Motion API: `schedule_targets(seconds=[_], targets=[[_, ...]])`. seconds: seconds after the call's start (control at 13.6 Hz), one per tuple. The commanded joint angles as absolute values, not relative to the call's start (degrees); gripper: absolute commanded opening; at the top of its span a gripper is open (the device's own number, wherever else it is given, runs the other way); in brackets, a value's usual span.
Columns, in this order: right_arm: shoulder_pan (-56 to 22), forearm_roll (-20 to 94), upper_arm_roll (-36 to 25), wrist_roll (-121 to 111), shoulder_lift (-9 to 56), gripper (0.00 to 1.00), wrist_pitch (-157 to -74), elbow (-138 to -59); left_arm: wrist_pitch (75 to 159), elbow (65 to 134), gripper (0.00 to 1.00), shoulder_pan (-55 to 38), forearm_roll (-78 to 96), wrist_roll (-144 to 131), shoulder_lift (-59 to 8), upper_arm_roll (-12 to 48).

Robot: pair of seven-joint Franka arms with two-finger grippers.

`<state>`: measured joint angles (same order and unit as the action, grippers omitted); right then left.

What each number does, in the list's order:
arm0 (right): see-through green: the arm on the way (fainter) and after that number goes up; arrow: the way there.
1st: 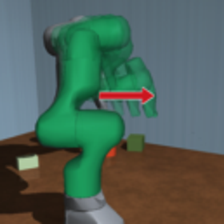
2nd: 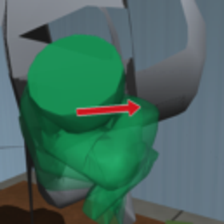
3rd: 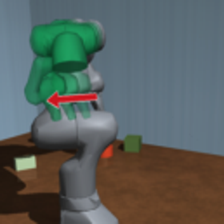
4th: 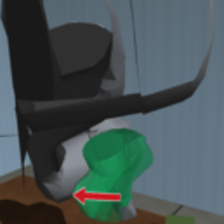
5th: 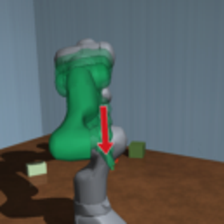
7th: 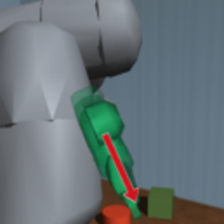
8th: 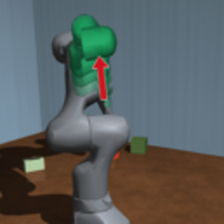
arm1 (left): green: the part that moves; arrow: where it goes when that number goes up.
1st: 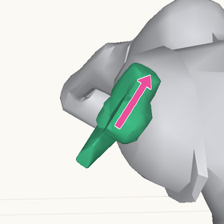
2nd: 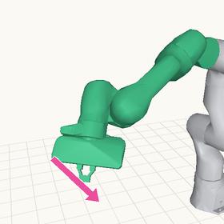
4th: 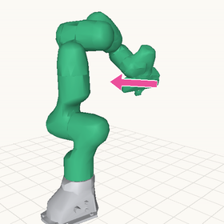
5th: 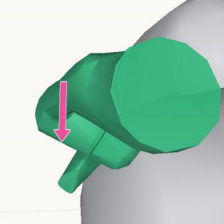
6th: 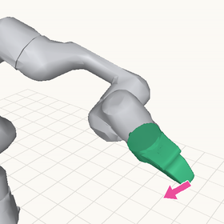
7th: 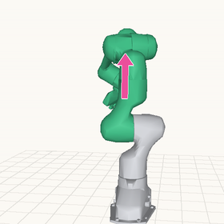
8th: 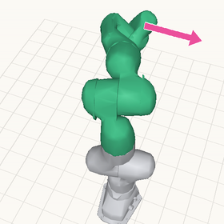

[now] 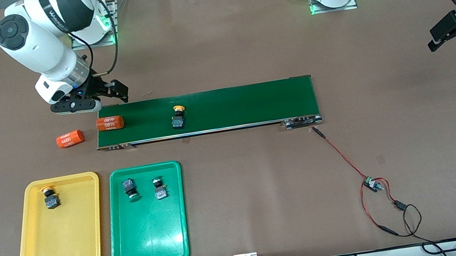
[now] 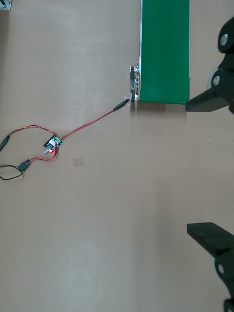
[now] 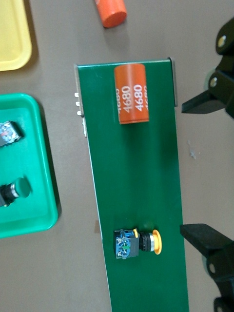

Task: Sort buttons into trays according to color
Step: 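Move the right gripper down over the yellow-ringed button on the belt, then close the right gripper on the yellow-ringed button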

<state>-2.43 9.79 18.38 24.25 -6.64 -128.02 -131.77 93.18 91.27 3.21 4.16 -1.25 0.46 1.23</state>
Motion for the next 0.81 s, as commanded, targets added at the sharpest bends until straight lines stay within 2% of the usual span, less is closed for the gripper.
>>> schedule_targets(seconds=[0.0,0.29,0.51,0.73], targets=[[-3.3,9.8,19.7,27.8,-3.4,1.00,-131.5,-132.1,91.8,91.2,1.00,4.4,3.2,-0.4,1.1,1.4],[-6.3,7.0,20.0,31.4,2.5,1.00,-137.2,-131.9,91.7,91.2,1.00,4.5,3.2,-0.4,1.0,1.4],[-8.7,-1.6,20.0,38.1,6.4,1.00,-139.7,-131.5,91.7,91.1,1.00,4.5,3.2,-0.4,1.0,1.4],[-9.1,-3.6,20.0,39.2,7.0,1.00,-139.7,-131.3,91.6,91.2,1.00,4.5,3.3,-0.3,1.0,1.4]])
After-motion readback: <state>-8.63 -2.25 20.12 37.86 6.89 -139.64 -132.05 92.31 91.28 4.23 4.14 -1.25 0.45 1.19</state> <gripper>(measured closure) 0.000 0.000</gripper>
